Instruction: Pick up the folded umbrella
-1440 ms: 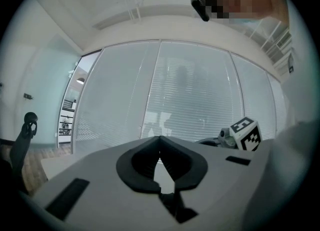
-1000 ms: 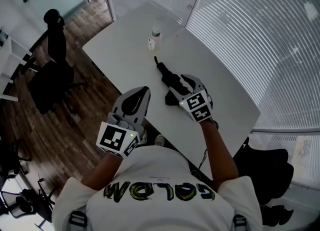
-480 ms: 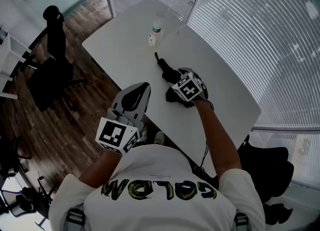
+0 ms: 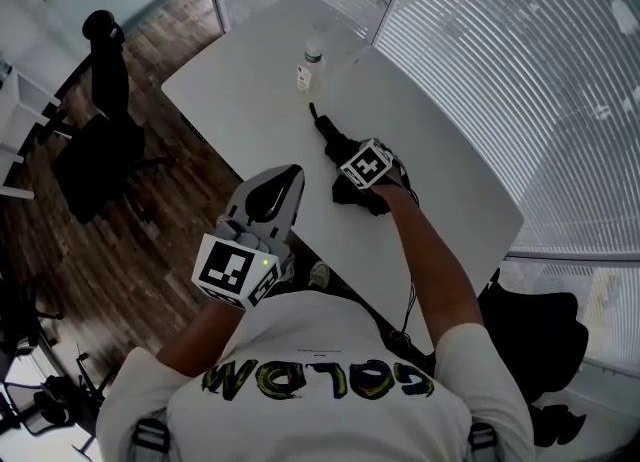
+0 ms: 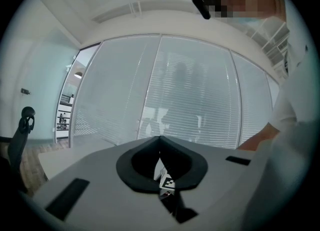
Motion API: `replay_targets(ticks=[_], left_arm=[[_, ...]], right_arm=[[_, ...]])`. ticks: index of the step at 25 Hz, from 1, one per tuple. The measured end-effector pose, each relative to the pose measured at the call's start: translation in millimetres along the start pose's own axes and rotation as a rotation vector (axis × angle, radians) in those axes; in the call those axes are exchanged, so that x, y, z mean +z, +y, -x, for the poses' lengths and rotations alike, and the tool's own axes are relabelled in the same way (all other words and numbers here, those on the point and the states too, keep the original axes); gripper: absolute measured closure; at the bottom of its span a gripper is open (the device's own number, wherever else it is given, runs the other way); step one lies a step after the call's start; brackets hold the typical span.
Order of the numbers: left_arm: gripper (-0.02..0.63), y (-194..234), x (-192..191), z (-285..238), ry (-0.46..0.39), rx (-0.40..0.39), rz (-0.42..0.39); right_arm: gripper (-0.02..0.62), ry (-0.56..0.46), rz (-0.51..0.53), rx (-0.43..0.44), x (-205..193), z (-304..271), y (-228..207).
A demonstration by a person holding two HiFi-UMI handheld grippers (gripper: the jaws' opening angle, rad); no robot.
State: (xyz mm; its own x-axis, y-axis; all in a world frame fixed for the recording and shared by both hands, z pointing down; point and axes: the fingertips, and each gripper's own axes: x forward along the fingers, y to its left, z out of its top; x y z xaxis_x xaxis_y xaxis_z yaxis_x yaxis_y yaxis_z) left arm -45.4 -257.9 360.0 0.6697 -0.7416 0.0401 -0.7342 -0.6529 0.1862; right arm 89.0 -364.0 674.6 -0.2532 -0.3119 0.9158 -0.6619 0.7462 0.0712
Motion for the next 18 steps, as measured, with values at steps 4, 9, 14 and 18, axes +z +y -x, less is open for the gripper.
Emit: replay_targets(ticks=[4, 9, 14, 18], left_arm=[[0.595, 6, -6, -1, 0.008, 0.010, 0.004], [0.595, 13, -9, -7, 0.009, 0.030, 0.017], [0.595, 22, -2, -10, -0.021, 0.063, 0.016], [0.595, 19, -4, -11, -0.013, 0.057, 0.018]], right_arm=[[0.252, 0.012, -0.031, 0.049, -3, -16, 4], [0.252, 0.048, -0.054, 0.095, -7, -30, 8], [0.284, 0.031, -0.062, 0.093, -4, -27, 6], [0.324, 0.001, -0.075, 0.072, -7, -24, 10]])
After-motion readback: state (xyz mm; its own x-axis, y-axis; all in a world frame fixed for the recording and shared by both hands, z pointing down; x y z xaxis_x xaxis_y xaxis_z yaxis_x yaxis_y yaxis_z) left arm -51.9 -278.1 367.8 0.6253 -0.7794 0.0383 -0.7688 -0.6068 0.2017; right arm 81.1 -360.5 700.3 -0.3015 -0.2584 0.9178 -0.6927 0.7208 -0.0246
